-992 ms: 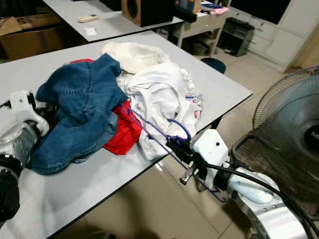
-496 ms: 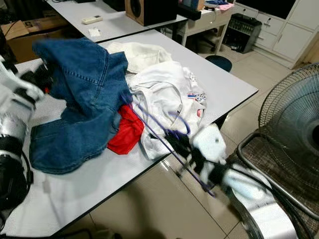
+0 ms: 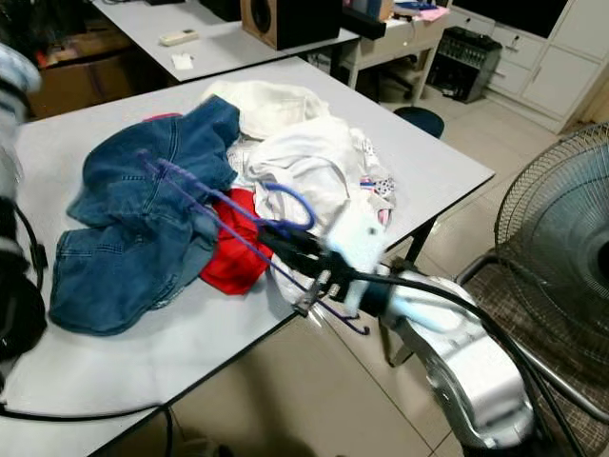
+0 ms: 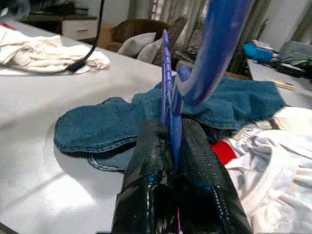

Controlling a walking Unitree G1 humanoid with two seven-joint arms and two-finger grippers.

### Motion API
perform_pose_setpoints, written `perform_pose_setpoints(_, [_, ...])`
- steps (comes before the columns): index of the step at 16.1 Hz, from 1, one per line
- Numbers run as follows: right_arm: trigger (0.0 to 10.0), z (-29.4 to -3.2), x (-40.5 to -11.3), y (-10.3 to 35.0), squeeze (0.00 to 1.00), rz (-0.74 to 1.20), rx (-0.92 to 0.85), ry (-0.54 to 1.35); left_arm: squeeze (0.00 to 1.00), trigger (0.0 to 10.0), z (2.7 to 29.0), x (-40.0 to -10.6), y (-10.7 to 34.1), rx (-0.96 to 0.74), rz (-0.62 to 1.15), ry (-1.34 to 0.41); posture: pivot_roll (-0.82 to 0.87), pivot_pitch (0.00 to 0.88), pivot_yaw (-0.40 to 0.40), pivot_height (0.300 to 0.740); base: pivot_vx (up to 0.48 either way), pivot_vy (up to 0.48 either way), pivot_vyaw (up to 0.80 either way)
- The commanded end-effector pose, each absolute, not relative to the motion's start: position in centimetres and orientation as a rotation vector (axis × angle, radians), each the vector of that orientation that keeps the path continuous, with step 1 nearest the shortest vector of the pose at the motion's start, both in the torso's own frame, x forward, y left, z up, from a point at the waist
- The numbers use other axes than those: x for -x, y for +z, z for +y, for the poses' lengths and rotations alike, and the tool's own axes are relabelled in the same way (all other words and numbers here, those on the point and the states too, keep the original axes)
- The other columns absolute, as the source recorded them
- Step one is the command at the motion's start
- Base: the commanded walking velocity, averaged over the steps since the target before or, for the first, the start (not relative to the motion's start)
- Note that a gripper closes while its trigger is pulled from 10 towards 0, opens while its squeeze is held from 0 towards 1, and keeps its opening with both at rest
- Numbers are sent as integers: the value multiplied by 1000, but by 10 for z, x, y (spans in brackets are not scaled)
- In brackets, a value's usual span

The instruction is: Hang hanger

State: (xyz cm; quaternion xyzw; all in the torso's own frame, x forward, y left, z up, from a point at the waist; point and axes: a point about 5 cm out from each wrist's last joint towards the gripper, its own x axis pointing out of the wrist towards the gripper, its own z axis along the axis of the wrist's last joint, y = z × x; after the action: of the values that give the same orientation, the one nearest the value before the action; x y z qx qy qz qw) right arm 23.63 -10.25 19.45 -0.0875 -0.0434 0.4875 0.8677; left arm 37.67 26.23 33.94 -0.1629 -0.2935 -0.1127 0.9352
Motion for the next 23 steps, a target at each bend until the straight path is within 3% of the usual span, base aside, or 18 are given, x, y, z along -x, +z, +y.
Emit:
perform_pose_setpoints(1, [10000, -102, -239, 192, 0, -77, 211, 1020, 0, 0, 263, -371, 356, 312, -650, -245, -1, 0, -6, 740, 0, 0, 0])
perform_pose_setpoints(3, [10000, -102, -241, 189, 0, -66, 217, 1010, 0, 0, 258, -372, 343, 171, -544, -273, 7, 0, -8, 740, 0, 0, 0])
perform_pose_setpoints(5, [10000, -110, -242, 179, 0, -5, 241, 945, 0, 0, 252, -376, 290, -46, -289, -290, 5, 0, -2, 740, 0, 0, 0])
perform_pose_setpoints(9, [10000, -130, -231, 172, 0, 63, 255, 841, 0, 0, 238, -360, 227, -135, -95, -386, -4, 0, 9, 740, 0, 0, 0])
perform_pose_setpoints(10, [10000, -142, -230, 178, 0, 53, 254, 759, 0, 0, 229, -348, 208, -225, -15, -475, -8, 0, 12, 740, 0, 0, 0])
perform_pose_setpoints(13, [10000, -161, -224, 177, 0, 95, 261, 674, 0, 0, 220, -334, 191, -200, 55, -560, -14, 0, 16, 740, 0, 0, 0])
perform_pose_setpoints(14, [10000, -164, -220, 174, 0, 113, 268, 670, 0, 2667, 224, -333, 184, -243, 91, -516, -18, 0, 19, 740, 0, 0, 0])
perform_pose_setpoints(15, [10000, -164, -217, 172, 0, 123, 269, 676, 0, 8196, 236, -335, 178, -293, 111, -405, -20, 0, 21, 740, 0, 0, 0])
perform_pose_setpoints(16, [10000, -164, -216, 172, 0, 126, 267, 681, 0, 10000, 243, -337, 177, -290, 110, -339, -20, 0, 21, 740, 0, 0, 0])
perform_pose_setpoints(17, [10000, -162, -215, 172, 0, 123, 256, 693, 0, 10000, 259, -342, 177, -219, 92, -192, -21, 0, 24, 740, 0, 0, 0])
perform_pose_setpoints(19, [10000, -157, -214, 173, 0, 110, 234, 712, 0, 10000, 281, -338, 162, -24, 159, -87, -22, 0, 26, 740, 0, 0, 0])
perform_pose_setpoints(20, [10000, -155, -213, 173, 0, 107, 227, 719, 1000, 10000, 289, -334, 150, -10, 219, -58, -22, 0, 27, 740, 0, 0, 0])
perform_pose_setpoints(21, [10000, -155, -213, 173, 0, 106, 226, 721, 1000, 10000, 291, -333, 147, -11, 233, -40, -22, 0, 27, 740, 0, 0, 0])
perform_pose_setpoints(23, [10000, -151, -213, 174, 0, 98, 213, 739, 1000, 10000, 308, -327, 120, 186, 365, 147, -17, 0, 20, 740, 0, 0, 0])
